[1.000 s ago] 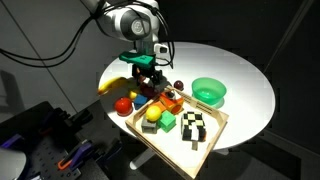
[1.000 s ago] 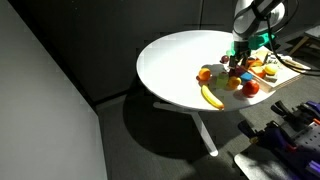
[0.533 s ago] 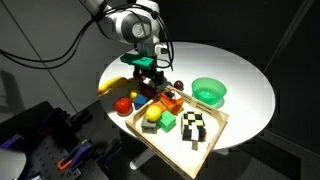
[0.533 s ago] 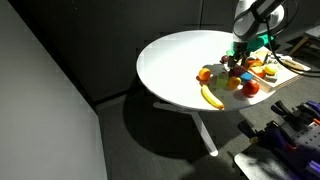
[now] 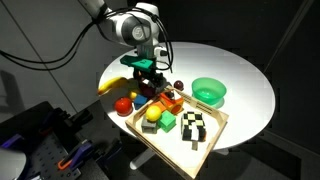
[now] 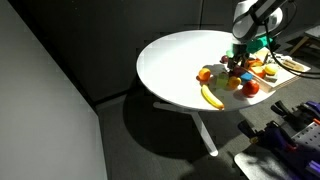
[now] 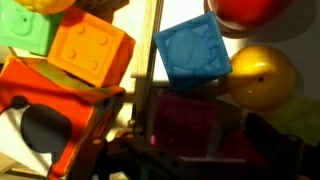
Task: Pick up the purple block and put it in the wooden tray
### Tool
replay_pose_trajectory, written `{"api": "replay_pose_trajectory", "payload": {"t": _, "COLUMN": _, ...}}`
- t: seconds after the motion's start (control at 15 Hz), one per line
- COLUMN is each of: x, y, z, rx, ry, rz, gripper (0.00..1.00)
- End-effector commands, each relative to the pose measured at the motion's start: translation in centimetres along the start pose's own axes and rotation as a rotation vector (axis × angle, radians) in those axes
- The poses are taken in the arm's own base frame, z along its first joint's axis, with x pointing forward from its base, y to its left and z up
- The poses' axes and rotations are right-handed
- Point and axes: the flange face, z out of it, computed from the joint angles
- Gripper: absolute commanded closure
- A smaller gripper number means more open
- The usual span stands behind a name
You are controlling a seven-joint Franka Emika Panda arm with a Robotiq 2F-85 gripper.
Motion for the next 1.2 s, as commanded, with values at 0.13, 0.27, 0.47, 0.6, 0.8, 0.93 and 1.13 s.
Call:
{"api": "replay_pose_trajectory", "payload": {"t": 0.13, "x": 0.54, "y": 0.14, "z": -0.15, "rx": -0.010, "ry": -0.015, "rz": -0.021, "gripper": 0.00}}
{"api": "replay_pose_trajectory", "payload": {"t": 0.27, "x": 0.55, "y": 0.14, "z": -0.03, "rx": -0.008, "ry": -0.016, "rz": -0.022, "gripper": 0.00}}
{"api": "replay_pose_trajectory", "payload": {"t": 0.47, "x": 0.54, "y": 0.09, "z": 0.03, "rx": -0.008, "ry": -0.016, "rz": -0.024, "gripper": 0.13}}
{"api": "replay_pose_trajectory", "payload": {"t": 0.6, "x": 0.53, "y": 0.05, "z": 0.04, "rx": -0.007, "ry": -0.015, "rz": -0.026, "gripper": 0.34}}
{"api": "replay_pose_trajectory", "payload": {"t": 0.8, "x": 0.53, "y": 0.00, "z": 0.02, "rx": -0.006, "ry": -0.014, "rz": -0.029, "gripper": 0.60}}
{"api": "replay_pose_trajectory", "payload": {"t": 0.93, "x": 0.57, "y": 0.02, "z": -0.10, "rx": -0.007, "ry": -0.012, "rz": -0.030, "gripper": 0.67}}
{"api": "replay_pose_trajectory", "payload": {"t": 1.13, "x": 0.56, "y": 0.01, "z": -0.09, "rx": -0.006, "ry": -0.013, "rz": -0.031, "gripper": 0.69}}
